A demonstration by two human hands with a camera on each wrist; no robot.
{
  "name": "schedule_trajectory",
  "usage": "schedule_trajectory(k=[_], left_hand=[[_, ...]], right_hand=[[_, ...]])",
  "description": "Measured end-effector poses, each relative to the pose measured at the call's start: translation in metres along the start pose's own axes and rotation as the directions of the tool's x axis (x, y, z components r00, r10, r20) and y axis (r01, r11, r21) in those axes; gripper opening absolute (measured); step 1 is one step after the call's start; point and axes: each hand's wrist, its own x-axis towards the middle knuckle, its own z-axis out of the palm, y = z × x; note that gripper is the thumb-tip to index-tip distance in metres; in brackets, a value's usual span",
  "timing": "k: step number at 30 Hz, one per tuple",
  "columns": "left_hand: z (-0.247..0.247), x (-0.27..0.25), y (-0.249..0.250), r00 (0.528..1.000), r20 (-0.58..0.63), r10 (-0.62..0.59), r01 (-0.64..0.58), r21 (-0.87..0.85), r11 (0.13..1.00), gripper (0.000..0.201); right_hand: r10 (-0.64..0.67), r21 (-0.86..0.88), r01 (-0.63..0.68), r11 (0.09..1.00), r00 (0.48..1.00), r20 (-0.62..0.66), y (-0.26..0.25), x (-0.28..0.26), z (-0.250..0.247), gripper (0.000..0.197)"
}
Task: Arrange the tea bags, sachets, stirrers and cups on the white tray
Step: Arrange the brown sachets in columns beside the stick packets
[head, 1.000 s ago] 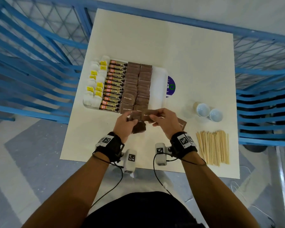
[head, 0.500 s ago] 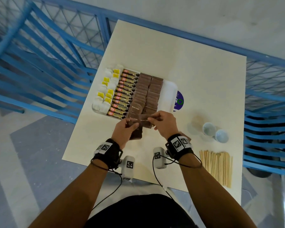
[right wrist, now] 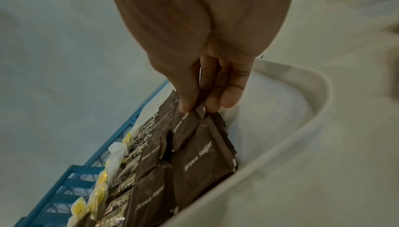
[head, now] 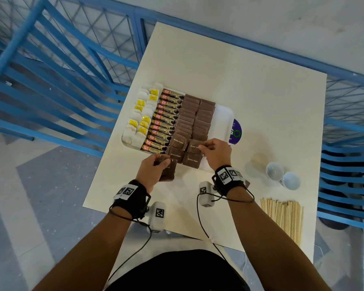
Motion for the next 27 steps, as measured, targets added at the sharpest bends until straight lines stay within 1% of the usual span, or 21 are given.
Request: schedule_trajectory(k=[4,8,11,13,15,17,18,20,23,25,27], left_hand=[[0.001,0.003,0.001,1.000,0.003,-0.007,0.007,0.009,1.000,0.015],[0.002,0.006,0.002,1.000,0.010,-0.019,0.019,0.019,1.000,0.015],[0.004,0.006,0.004,0.999,0.020,-0.039,0.039,0.007,0.999,0.019],[0.005,0.006,0.005,0.999,0.031,-0.041,0.041,-0.007,0.999,0.020],[0.005,0.005,0.006,0.999,0.030,-0.033,0.034,-0.022,0.999,0.019],[0.007,0.004,0.007,0.999,0.030,-0.026,0.028,-0.047,0.999,0.018],[0.007,0.003,0.008,0.999,0.031,-0.025,0.027,-0.062,0.998,0.019],[0.009,0.003,0.010,0.999,0.035,-0.018,0.021,-0.084,0.996,0.021],[0.013,0.002,0.011,0.999,0.049,0.015,-0.012,-0.060,0.998,0.021],[0.014,0.002,0.011,0.998,0.051,0.031,-0.029,-0.035,0.999,0.024],[0.015,0.001,0.011,0.998,0.054,0.033,-0.031,-0.035,0.999,0.026]], right_hand=[[0.001,-0.035,-0.002,0.999,1.000,-0.025,0.001,0.000,0.002,0.019],[0.005,-0.053,-0.006,0.999,1.000,-0.018,0.003,0.002,0.003,0.020],[0.005,-0.048,-0.006,0.999,1.000,-0.015,0.002,0.002,0.001,0.021],[0.010,-0.044,-0.011,0.999,0.999,-0.036,0.001,0.000,0.000,0.024],[-0.016,-0.057,0.011,0.998,0.996,-0.093,-0.001,-0.003,-0.001,0.027],[-0.078,-0.053,0.073,0.996,0.990,-0.120,-0.006,-0.010,-0.001,0.022],[-0.108,-0.032,0.106,0.994,0.990,-0.091,-0.008,-0.014,0.000,0.018],[-0.162,0.010,0.162,0.987,0.986,0.050,-0.013,-0.025,0.003,0.014],[-0.225,0.037,0.223,0.974,0.938,0.264,-0.017,-0.037,0.012,0.021],[-0.251,0.045,0.252,0.967,0.905,0.343,-0.017,-0.039,0.015,0.020],[-0.256,0.053,0.254,0.966,0.899,0.355,-0.019,-0.039,0.013,0.017]])
